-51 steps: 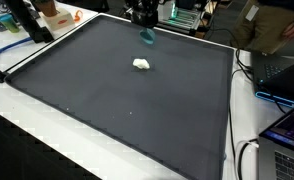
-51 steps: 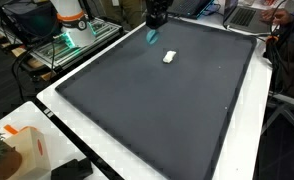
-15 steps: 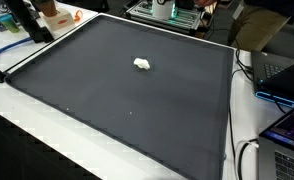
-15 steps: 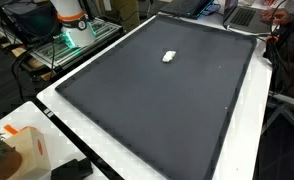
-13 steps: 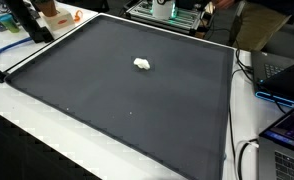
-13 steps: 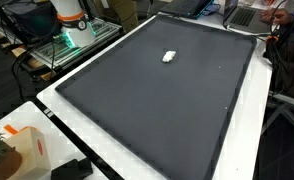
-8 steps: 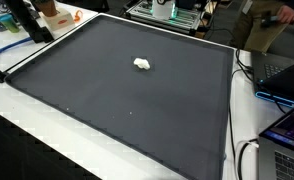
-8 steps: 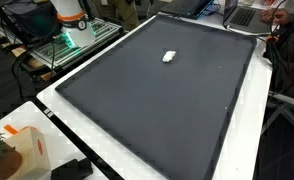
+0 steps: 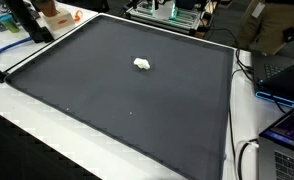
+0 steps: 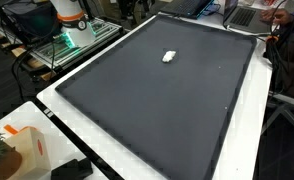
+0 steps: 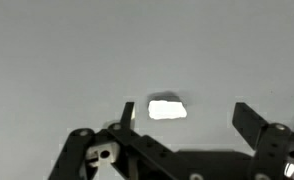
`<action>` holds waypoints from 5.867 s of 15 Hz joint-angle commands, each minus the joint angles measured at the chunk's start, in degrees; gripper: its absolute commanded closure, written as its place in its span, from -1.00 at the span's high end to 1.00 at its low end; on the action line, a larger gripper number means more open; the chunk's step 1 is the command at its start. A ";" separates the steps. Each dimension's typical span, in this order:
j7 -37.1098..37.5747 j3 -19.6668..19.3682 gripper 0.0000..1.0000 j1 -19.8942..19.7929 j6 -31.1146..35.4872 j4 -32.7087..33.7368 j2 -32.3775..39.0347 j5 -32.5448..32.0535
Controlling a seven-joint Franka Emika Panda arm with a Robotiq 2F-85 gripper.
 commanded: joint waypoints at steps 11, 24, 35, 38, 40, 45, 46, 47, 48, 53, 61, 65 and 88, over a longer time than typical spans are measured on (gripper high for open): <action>11.08 2.86 1.00 3.90 9.75 3.75 10.15 -0.59; 35.28 4.40 1.00 1.95 19.11 10.44 26.41 -22.20; 35.94 2.16 1.00 2.54 23.57 10.80 27.40 -20.02; 38.52 2.09 1.00 1.70 26.83 9.20 26.15 -23.76; 40.36 1.40 1.00 1.97 28.49 8.06 25.48 -26.68; 45.30 0.28 1.00 1.60 28.85 5.31 24.05 -34.68; 45.74 0.34 1.00 1.60 28.98 4.74 23.69 -35.47; 46.51 0.31 1.00 1.56 29.31 4.26 23.35 -36.54; 46.10 0.63 1.00 1.61 29.35 4.00 23.46 -36.29; 47.44 0.89 1.00 1.77 29.23 5.93 26.05 -38.83; 45.46 2.03 1.00 2.38 28.72 7.58 27.12 -37.11; 42.22 3.35 1.00 2.12 26.00 9.35 27.87 -32.99; 22.60 3.87 1.00 2.85 -7.30 25.86 28.02 -13.61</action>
